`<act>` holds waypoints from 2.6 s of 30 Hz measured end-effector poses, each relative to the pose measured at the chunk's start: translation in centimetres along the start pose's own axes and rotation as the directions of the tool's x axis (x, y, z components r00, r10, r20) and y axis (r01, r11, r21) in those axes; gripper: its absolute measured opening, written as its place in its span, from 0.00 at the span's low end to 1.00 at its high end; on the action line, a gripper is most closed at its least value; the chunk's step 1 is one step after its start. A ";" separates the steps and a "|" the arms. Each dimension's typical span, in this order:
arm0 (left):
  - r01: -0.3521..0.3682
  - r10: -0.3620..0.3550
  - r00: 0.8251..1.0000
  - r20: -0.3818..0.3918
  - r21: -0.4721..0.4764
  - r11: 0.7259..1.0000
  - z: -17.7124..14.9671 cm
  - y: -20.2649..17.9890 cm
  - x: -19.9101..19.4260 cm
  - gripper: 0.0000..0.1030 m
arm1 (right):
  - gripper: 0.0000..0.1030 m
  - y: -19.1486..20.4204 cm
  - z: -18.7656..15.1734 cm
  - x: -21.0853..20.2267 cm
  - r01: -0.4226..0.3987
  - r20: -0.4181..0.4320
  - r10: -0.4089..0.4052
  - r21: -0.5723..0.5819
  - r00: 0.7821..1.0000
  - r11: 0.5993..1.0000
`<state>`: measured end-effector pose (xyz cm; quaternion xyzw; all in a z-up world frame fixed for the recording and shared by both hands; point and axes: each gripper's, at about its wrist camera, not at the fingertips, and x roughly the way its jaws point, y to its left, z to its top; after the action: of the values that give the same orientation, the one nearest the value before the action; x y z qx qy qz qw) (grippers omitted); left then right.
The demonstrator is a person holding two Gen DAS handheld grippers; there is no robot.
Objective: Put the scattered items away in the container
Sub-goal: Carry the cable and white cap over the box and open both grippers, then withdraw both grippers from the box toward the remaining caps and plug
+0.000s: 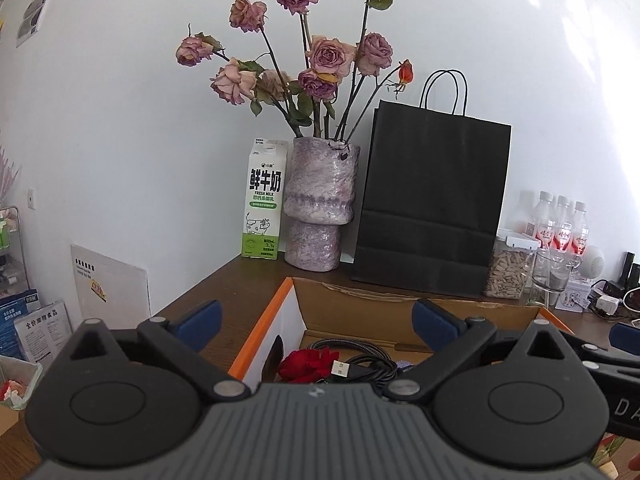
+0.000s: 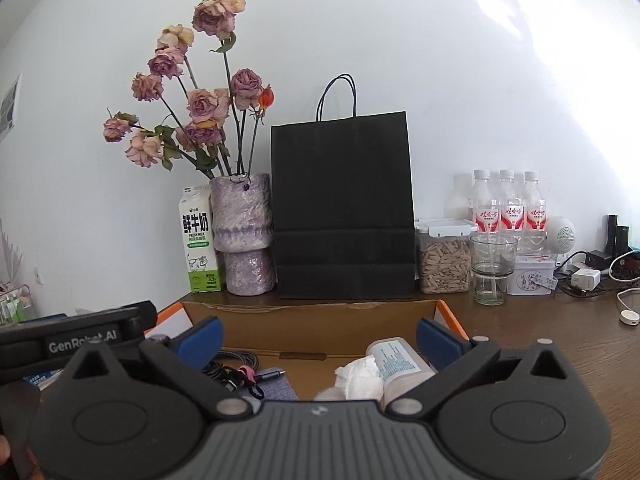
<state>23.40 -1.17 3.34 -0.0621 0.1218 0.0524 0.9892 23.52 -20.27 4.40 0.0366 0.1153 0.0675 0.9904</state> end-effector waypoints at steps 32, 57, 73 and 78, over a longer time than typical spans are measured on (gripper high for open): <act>0.028 -0.028 0.999 0.032 0.016 0.999 -0.9 0.1 -1.4 1.00 | 1.00 0.4 0.0 -2.0 0.003 0.037 -0.002 -0.035 0.999 0.999; 0.071 -0.074 0.997 0.023 0.096 0.993 -2.8 0.1 -3.5 1.00 | 1.00 -0.5 -2.0 -4.4 -0.010 0.000 0.010 -0.090 1.000 0.996; 0.057 -0.060 0.998 0.014 0.163 0.985 -4.6 0.1 -5.1 1.00 | 1.00 -0.7 -4.8 -5.4 0.020 -0.069 -0.030 -0.141 0.997 0.990; 0.054 -0.056 0.998 0.005 0.187 0.981 -5.3 0.1 -5.8 1.00 | 1.00 -1.3 -5.1 -6.0 0.041 -0.076 -0.051 -0.128 0.996 0.991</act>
<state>16.59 -2.28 -0.32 0.0279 0.1192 0.0137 0.9924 16.71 -22.06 0.65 -0.0317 0.1508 0.0534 0.9866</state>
